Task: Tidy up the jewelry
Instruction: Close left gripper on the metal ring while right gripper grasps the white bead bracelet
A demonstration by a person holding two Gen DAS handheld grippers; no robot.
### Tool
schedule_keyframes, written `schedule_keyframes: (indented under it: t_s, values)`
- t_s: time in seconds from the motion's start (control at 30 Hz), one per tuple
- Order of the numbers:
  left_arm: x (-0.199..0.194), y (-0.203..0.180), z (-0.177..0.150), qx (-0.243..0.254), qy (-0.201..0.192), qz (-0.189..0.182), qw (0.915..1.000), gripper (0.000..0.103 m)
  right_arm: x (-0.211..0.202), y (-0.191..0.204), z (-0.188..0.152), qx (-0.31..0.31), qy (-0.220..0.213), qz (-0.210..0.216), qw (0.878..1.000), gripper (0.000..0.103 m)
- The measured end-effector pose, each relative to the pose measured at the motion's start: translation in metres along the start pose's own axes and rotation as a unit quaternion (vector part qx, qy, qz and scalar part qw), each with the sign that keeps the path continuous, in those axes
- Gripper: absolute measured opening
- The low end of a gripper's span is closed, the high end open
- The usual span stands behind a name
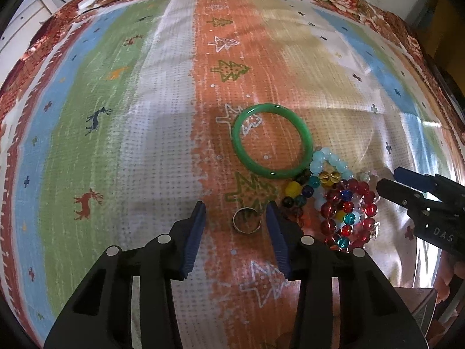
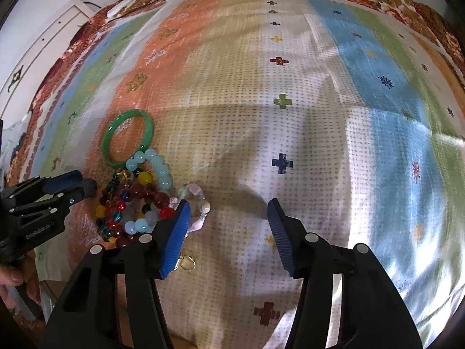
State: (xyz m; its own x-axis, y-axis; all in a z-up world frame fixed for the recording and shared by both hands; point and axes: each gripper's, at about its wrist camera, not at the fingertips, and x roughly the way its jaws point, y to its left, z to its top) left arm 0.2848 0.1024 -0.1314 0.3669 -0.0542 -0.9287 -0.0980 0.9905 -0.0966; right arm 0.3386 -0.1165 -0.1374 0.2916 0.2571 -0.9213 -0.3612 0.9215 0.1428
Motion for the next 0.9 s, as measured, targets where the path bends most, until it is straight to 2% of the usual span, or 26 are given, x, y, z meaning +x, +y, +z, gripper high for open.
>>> schedule_keyframes:
  t_s: [0.23,0.37,0.47,0.6,0.7,0.9]
  values:
    - [0.003,-0.003,0.000,0.014,-0.001,0.005,0.9999,0.043,0.008,0.009,0.003,-0.024,0.003,-0.018,1.000,0.055]
    - [0.005,-0.006,-0.002,0.027,0.001,0.018,0.9995,0.039,0.013,0.014,0.002,-0.037,0.008,-0.034,0.999,0.053]
    - [0.007,-0.005,-0.002,0.027,0.003,0.020,0.9994,0.036,0.014,0.009,0.003,-0.023,0.009,-0.036,0.999,0.047]
    - [0.007,-0.004,-0.002,0.027,0.003,0.021,0.9994,0.035,0.015,0.009,0.003,-0.027,0.008,-0.039,0.999,0.045]
    - [0.007,-0.004,-0.002,0.028,0.003,0.025,0.9993,0.032,0.015,0.007,0.002,-0.024,0.007,-0.040,0.999,0.039]
    - [0.006,0.000,-0.002,0.026,0.003,0.025,0.9994,0.019,0.012,0.005,0.001,-0.024,0.005,-0.035,0.999,0.026]
